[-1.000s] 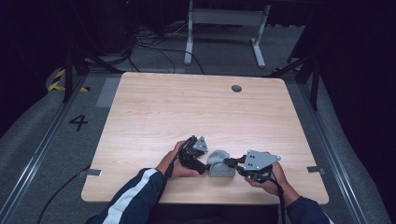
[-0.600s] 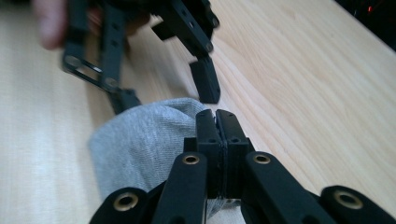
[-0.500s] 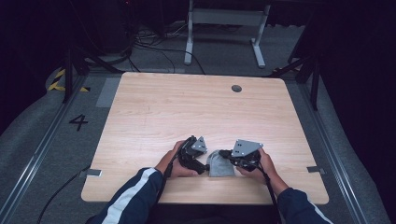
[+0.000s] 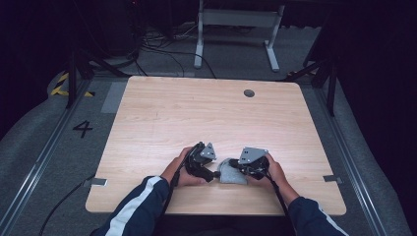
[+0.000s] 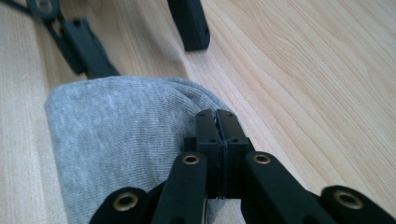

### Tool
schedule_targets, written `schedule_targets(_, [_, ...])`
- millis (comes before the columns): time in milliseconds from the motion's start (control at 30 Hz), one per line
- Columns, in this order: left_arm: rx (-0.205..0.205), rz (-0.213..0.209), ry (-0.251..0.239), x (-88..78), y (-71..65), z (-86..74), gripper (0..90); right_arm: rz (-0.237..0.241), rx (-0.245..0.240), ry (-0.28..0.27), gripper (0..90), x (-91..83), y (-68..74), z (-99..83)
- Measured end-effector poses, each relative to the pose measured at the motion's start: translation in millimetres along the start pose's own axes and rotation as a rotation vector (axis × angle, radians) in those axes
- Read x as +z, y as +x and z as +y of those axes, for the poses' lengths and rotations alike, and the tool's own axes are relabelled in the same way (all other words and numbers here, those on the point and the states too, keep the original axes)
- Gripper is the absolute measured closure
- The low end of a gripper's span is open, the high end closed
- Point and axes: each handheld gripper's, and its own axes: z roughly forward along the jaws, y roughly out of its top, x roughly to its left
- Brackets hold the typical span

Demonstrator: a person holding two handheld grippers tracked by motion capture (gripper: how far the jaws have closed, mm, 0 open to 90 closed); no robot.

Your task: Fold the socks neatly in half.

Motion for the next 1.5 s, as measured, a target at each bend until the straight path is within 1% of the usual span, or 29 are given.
schedule_targets(67, [0.016,0.004,-0.017,-8.9,-2.4,1.9,35.8,0.001,-0.001,0.001,89.9,-0.2,-0.2,0.1])
schedule_targets(100, [0.012,-0.004,-0.062,-18.1,-4.9,4.2,36.5,0.001,-0.006,0.0,89.9,-0.4,-0.4,0.3])
schedule_targets(133, [0.012,-0.004,-0.062,-18.1,-4.9,4.2,36.8,-0.002,-0.007,-0.003,89.9,-0.9,-0.3,0.7])
schedule_targets(167, [0.007,-0.016,-0.086,-21.5,-6.9,5.4,37.5,-0.009,-0.016,-0.006,89.9,-2.1,-0.5,1.5])
schedule_targets(267, [0.038,-0.04,-0.112,-23.6,-16.2,9.6,37.9,-0.016,-0.02,-0.026,89.9,-7.9,-0.9,5.0])
schedule_targets(333, [0.062,-0.081,-0.116,-19.0,-23.0,13.0,37.9,-0.028,-0.013,-0.04,89.9,-11.3,-2.2,7.5])
schedule_targets(367, [0.065,-0.116,-0.126,-14.5,-26.9,15.1,37.9,-0.04,-0.009,-0.037,89.8,-11.6,-2.9,8.2])
schedule_targets(400, [0.065,-0.136,-0.128,-10.5,-29.5,16.8,37.8,-0.052,-0.007,-0.035,89.8,-10.6,-4.0,7.7])
schedule_targets(433, [0.072,-0.158,-0.124,-5.9,-31.8,18.4,37.8,-0.056,0.003,-0.029,89.8,-9.2,-4.6,6.8])
schedule_targets(467, [0.084,-0.166,-0.12,-2.0,-33.6,19.3,37.8,-0.061,0.014,-0.022,89.7,-6.0,-6.2,4.3])
schedule_targets(533, [0.104,-0.178,-0.078,9.8,-38.2,20.0,37.8,-0.068,0.02,-0.017,89.7,-4.5,-7.0,2.7])
schedule_targets(567, [0.107,-0.184,-0.072,13.0,-38.6,19.3,37.7,-0.074,0.032,-0.013,89.5,-3.0,-8.2,0.9])
schedule_targets(600, [0.101,-0.19,-0.056,17.0,-38.8,17.6,37.7,-0.079,0.036,-0.014,89.4,-2.6,-9.0,0.3])
schedule_targets(633, [0.106,-0.182,-0.039,19.5,-38.3,16.4,37.7,-0.08,0.044,-0.012,89.2,-2.3,-9.9,-0.6])
schedule_targets(733, [0.085,-0.183,-0.011,24.6,-34.0,11.3,37.6,-0.092,0.052,-0.014,87.6,-2.7,-11.9,-2.4])
schedule_targets(800, [0.069,-0.193,-0.027,25.2,-31.2,8.4,37.9,-0.098,0.066,-0.019,83.6,-3.5,-13.0,-2.9])
schedule_targets(867, [0.068,-0.191,-0.032,25.6,-31.3,7.8,38.1,-0.125,0.062,-0.027,78.1,-6.6,-15.6,-2.7])
schedule_targets(967, [0.087,-0.179,-0.027,25.8,-32.7,7.7,38.1,-0.161,0.085,-0.054,67.8,-14.3,-19.0,-2.0])
schedule_targets(1000, [0.088,-0.178,-0.026,25.8,-32.7,7.7,38.2,-0.159,0.087,-0.075,66.8,-17.6,-20.4,-1.8])
schedule_targets(1033, [0.082,-0.177,-0.029,26.0,-33.0,7.5,38.6,-0.142,0.08,-0.099,66.5,-21.5,-21.2,-1.1])
schedule_targets(1100, [0.089,-0.169,-0.032,25.9,-33.0,6.8,39.6,-0.115,0.065,-0.116,69.4,-25.8,-18.6,1.4])
schedule_targets(1133, [0.092,-0.165,-0.029,25.4,-33.0,6.6,41.0,-0.067,0.043,-0.137,70.6,-27.5,-15.7,3.3])
schedule_targets(1167, [0.098,-0.161,-0.031,25.4,-32.6,6.2,41.6,-0.047,0.027,-0.139,71.2,-27.2,-13.8,4.6])
schedule_targets(1200, [0.098,-0.162,-0.033,25.4,-32.1,6.2,42.0,-0.007,0.011,-0.136,71.8,-25.4,-10.6,6.1])
schedule_targets(1233, [0.096,-0.162,-0.034,25.4,-32.1,6.1,42.1,0.048,-0.015,-0.128,73.7,-21.5,-6.7,7.2])
schedule_targets(1333, [0.093,-0.161,-0.031,25.3,-33.0,6.0,42.0,0.088,-0.057,-0.07,78.0,-8.4,-0.5,6.0])
schedule_targets(1367, [0.097,-0.157,-0.032,25.5,-33.5,6.0,42.0,0.084,-0.063,-0.057,78.5,-5.5,0.1,4.8])
schedule_targets(1433, [0.097,-0.15,-0.027,25.4,-34.5,6.0,42.1,0.078,-0.054,-0.024,78.5,1.4,-1.5,0.4])
schedule_targets(1500, [0.092,-0.149,-0.027,25.7,-34.9,6.2,42.2,0.065,-0.037,-0.024,78.8,3.6,-5.0,-2.6])
